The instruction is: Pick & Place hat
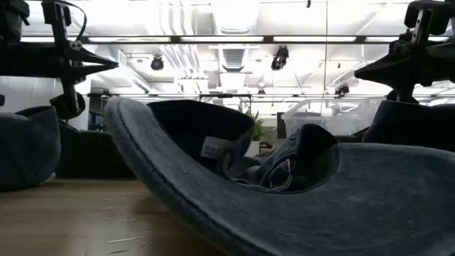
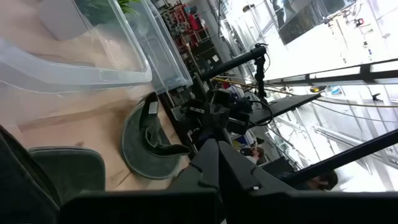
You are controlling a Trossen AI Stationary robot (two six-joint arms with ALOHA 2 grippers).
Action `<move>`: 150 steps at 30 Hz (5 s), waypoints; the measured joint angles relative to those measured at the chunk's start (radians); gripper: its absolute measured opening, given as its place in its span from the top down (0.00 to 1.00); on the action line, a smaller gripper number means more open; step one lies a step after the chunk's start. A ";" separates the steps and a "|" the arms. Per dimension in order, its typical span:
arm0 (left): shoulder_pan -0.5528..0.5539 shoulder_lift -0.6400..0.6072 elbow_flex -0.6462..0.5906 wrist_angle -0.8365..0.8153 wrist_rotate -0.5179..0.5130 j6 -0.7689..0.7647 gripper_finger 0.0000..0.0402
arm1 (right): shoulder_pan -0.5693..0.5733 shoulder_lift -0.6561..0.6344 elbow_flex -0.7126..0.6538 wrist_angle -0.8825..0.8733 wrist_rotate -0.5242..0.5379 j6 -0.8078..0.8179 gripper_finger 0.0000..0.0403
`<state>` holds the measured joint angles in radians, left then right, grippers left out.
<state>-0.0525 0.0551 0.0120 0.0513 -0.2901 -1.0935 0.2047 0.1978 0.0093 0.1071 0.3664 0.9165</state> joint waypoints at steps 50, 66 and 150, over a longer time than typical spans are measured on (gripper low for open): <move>0.000 0.000 0.002 -0.002 -0.028 -0.087 1.00 | 0.010 1.097 1.083 -0.771 -0.132 -0.785 0.55; 0.000 0.000 0.001 -0.001 0.017 -0.117 1.00 | 0.012 1.590 1.203 -0.860 -0.211 -0.792 0.54; 0.000 0.000 0.000 -0.005 0.073 -0.161 1.00 | -0.280 1.506 2.057 -1.678 0.603 0.028 0.98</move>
<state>-0.0522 0.0551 0.0116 0.0463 -0.2173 -1.2549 -0.0749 1.7034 2.0665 -1.5710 0.9692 0.9441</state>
